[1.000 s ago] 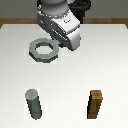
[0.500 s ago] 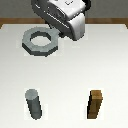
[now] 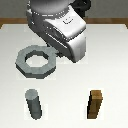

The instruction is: Put the loop with the handle onto the peg.

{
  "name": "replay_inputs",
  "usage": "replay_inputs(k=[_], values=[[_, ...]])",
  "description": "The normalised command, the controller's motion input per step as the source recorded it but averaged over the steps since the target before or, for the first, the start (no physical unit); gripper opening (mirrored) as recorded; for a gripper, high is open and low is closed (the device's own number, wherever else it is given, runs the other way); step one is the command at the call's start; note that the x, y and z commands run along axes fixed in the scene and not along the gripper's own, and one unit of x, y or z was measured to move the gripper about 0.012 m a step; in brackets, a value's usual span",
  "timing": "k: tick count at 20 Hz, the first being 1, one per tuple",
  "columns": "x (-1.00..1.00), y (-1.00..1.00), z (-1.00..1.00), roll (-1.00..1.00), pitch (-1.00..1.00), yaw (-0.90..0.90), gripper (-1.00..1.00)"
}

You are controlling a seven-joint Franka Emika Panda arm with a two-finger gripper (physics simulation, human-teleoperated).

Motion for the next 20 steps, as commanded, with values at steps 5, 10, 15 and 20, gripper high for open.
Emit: replay_inputs(k=[5, 10, 15, 20], values=[[0.00, 0.00, 0.00, 0.00, 0.00, 0.00, -1.00], [0.60, 0.00, 0.00, 0.00, 0.00, 0.00, -1.00], [0.20, 0.00, -0.20, 0.00, 0.00, 0.00, -1.00], [0.20, -0.20, -0.40, 0.00, 0.00, 0.00, -1.00]])
